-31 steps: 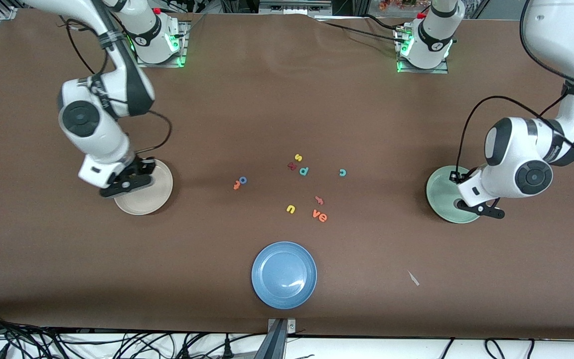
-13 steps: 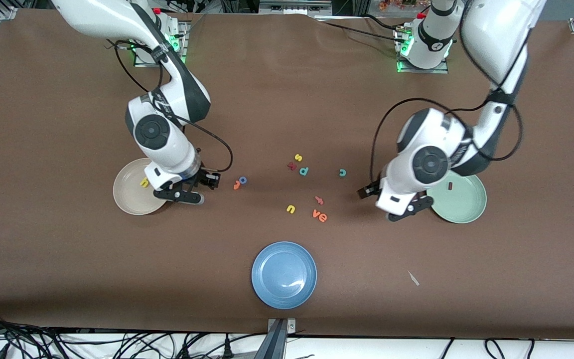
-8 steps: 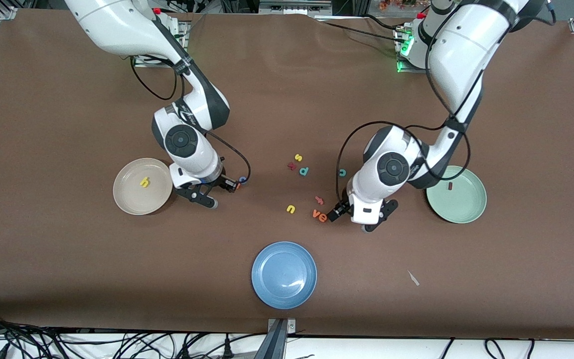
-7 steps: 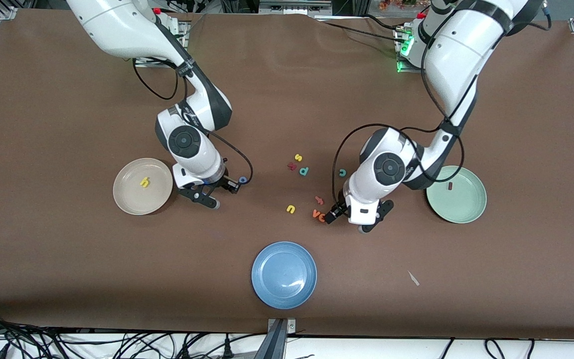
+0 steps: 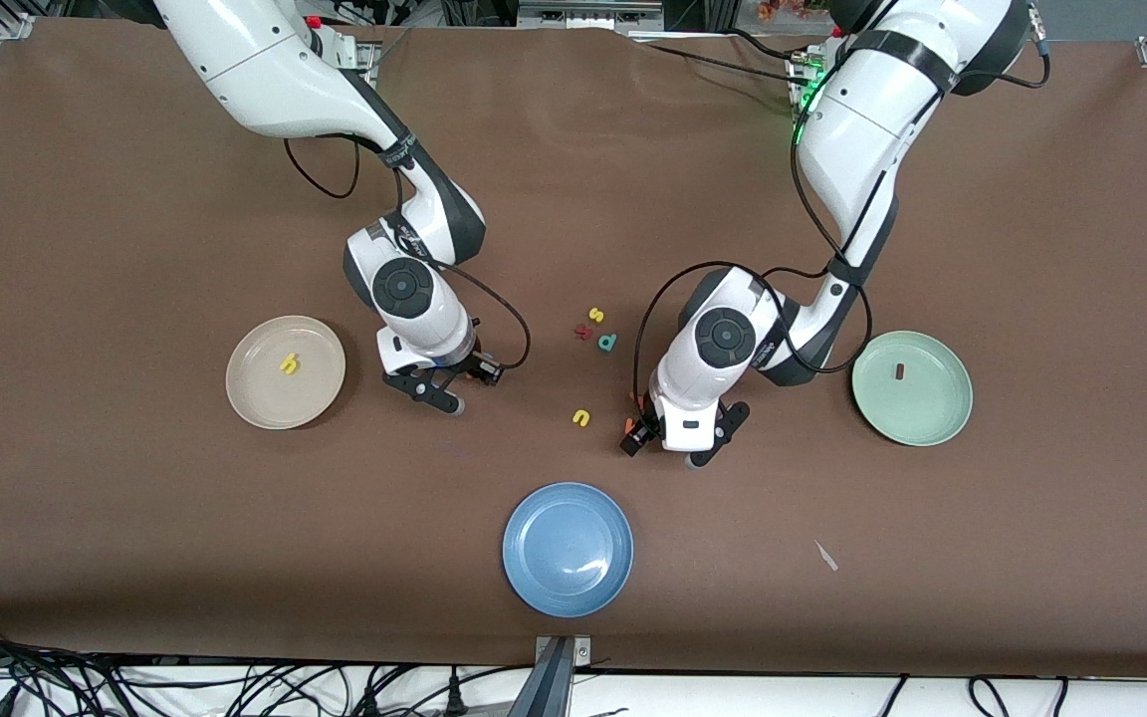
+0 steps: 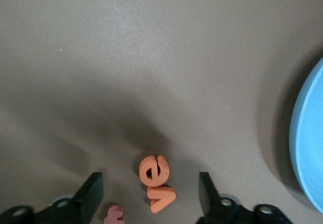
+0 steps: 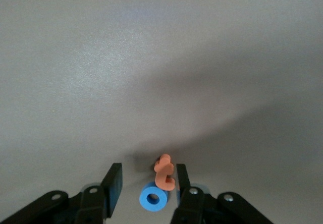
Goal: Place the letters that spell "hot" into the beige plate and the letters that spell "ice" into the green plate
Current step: 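Grasp the orange t with the right gripper while the left gripper drops the red letter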
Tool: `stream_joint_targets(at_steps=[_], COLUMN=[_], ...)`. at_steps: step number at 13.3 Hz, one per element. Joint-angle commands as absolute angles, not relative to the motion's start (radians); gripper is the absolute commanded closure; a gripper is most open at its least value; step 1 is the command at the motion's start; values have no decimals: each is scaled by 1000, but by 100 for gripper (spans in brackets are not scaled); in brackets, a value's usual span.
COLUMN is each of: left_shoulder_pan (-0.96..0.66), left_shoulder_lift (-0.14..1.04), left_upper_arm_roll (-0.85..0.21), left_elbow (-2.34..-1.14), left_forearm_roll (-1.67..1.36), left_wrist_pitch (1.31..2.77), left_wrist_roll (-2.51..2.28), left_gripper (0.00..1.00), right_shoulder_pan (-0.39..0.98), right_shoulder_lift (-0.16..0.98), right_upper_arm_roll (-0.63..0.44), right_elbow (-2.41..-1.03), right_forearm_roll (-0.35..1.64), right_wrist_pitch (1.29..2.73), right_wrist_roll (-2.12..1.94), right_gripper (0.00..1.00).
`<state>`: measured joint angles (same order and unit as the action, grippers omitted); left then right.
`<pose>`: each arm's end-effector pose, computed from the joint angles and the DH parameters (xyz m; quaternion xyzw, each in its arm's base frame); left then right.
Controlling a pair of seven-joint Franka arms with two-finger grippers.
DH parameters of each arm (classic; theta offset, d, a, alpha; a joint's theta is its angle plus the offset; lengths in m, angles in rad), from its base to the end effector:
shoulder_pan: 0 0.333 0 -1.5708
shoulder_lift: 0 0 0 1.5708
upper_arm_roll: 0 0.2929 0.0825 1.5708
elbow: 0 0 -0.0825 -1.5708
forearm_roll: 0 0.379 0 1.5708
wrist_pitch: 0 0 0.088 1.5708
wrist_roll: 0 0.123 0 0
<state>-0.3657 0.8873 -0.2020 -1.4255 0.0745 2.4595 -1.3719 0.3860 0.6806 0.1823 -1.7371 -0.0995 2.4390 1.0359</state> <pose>0.6222 -0.3656 0.1592 0.9098 0.4040 0.0058 0.0954 0.5551 0.3449 0.1646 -0.9761 0.2154 0.0053 0.0292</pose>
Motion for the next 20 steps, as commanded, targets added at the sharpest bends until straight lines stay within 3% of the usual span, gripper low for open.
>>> stream_joint_targets(at_steps=[1, 6, 8, 10, 14, 15, 18, 20], left_shoulder_pan=[-402, -448, -448, -448, -448, -448, -431, -393], left_shoulder_lift=[902, 920, 920, 920, 920, 919, 888, 823], left_upper_arm_roll=[-166, -124, -124, -124, -123, -123, -124, -133], left_elbow=[-1390, -1388, -1388, -1390, -1390, -1390, -1390, -1390], left_forearm_roll=[66, 95, 95, 95, 97, 100, 132, 118], left_wrist_pitch=[2453, 2453, 2453, 2453, 2453, 2453, 2438, 2316], left_wrist_roll=[-1379, -1390, -1390, -1390, -1385, -1382, -1378, -1295], left_gripper=[47, 47, 48, 58, 84, 90, 96, 99], right_shoulder_pan=[397, 397, 397, 397, 394, 388, 323, 226], right_shoulder_lift=[698, 715, 716, 716, 695, 671, 594, 494], right_upper_arm_roll=[173, 172, 172, 170, 163, 152, 144, 144], right_elbow=[-1715, -1730, -1735, -1736, -1758, -1772, -1798, -1851], right_forearm_roll=[-120, -123, -127, -132, -147, -147, -146, -134], right_wrist_pitch=[2441, 2476, 2477, 2477, 2476, 2470, 2413, 2332], right_wrist_roll=[1051, 1051, 1051, 1049, 1028, 988, 843, 595], right_gripper=[49, 53, 61, 68, 97, 100, 100, 100])
